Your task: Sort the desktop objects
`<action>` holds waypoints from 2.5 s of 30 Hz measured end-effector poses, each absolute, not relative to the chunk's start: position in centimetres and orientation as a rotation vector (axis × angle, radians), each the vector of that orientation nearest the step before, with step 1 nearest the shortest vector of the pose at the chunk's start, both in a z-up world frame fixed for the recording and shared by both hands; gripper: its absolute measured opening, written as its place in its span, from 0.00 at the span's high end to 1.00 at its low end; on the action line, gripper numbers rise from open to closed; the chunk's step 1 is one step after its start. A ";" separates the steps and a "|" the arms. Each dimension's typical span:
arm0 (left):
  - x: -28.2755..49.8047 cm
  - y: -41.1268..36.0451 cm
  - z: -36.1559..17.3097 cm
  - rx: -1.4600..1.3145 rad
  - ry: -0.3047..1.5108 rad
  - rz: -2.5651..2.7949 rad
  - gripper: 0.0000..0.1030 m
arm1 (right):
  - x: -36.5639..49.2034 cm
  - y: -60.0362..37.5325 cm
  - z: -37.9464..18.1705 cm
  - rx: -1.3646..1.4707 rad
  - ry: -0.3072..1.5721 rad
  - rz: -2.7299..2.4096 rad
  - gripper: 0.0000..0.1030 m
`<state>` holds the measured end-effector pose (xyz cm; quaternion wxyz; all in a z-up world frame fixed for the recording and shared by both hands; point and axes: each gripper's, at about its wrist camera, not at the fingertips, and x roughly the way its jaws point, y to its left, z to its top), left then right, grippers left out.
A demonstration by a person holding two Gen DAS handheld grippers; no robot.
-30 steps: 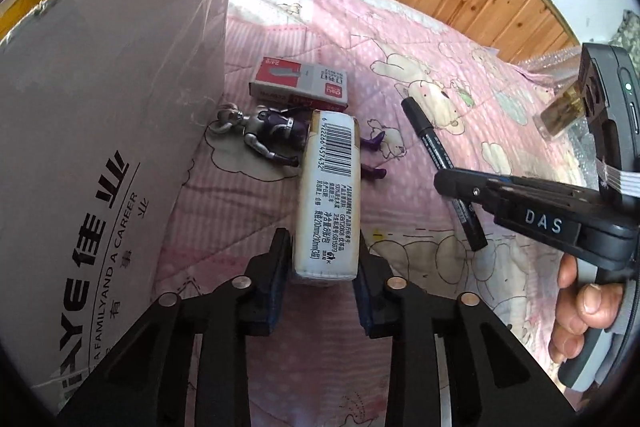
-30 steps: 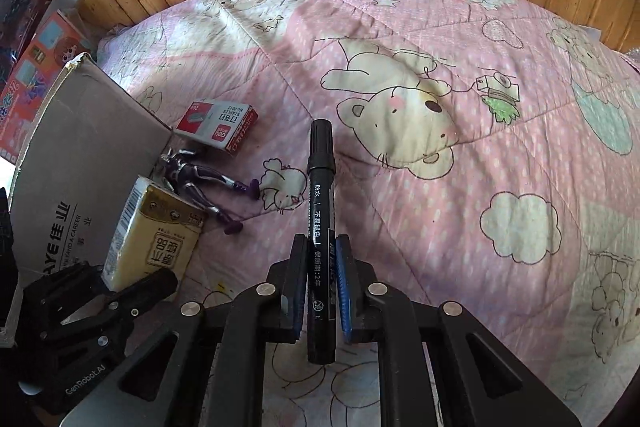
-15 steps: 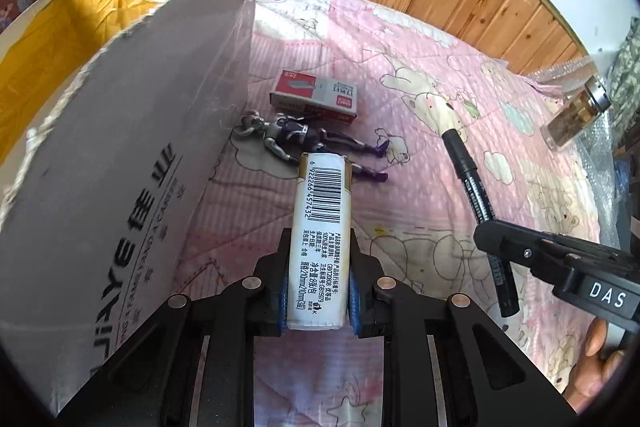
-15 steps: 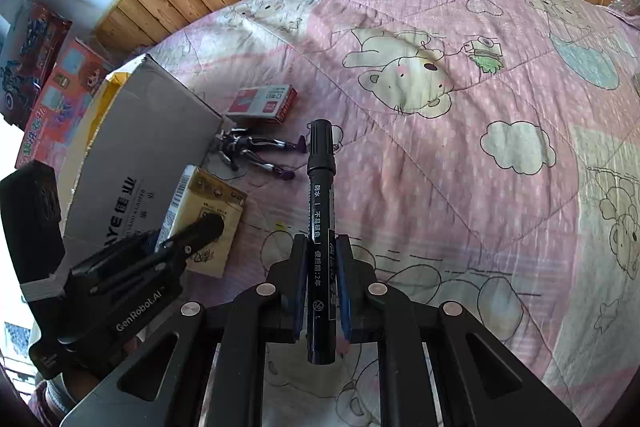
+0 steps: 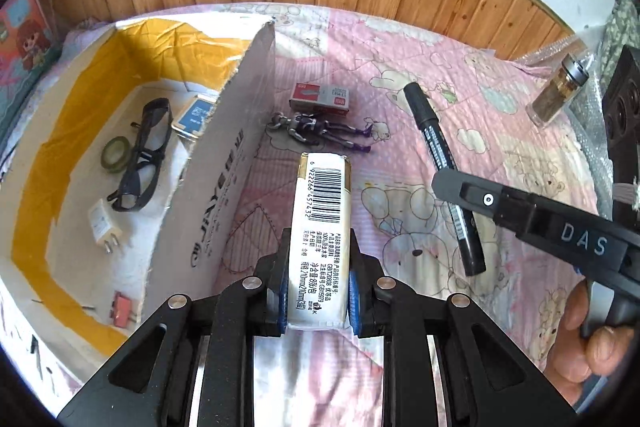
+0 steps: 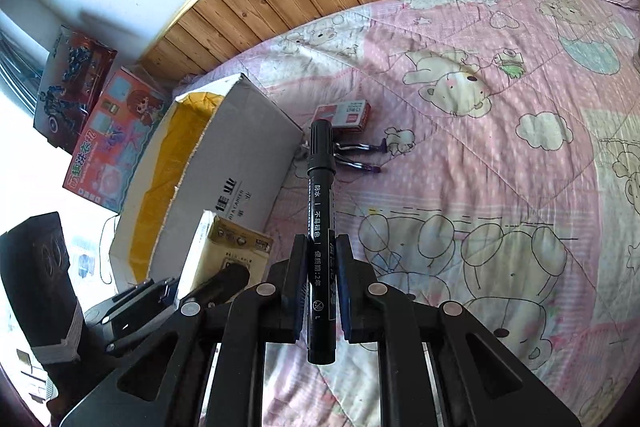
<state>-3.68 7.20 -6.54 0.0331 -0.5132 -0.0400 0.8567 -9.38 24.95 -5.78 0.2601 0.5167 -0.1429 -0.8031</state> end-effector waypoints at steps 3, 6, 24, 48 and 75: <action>-3.3 6.9 -4.9 -1.644 -0.060 2.623 0.79 | -9.4 24.7 -4.9 1.367 -0.384 -2.175 0.86; -3.2 7.1 -3.9 -1.619 -0.134 2.594 0.79 | -8.6 24.3 -4.1 1.343 -0.346 -2.174 0.86; -0.9 -0.2 -3.9 -1.428 -0.392 2.602 0.79 | -5.5 18.6 -1.1 1.221 -0.161 -2.142 0.86; 0.5 -8.9 -2.2 -1.298 -0.488 2.713 0.79 | -2.0 12.4 2.0 1.063 -0.012 -2.149 0.86; 0.5 -16.1 -3.3 -1.335 -0.624 2.793 0.79 | -1.5 4.3 2.3 1.076 0.040 -2.074 0.86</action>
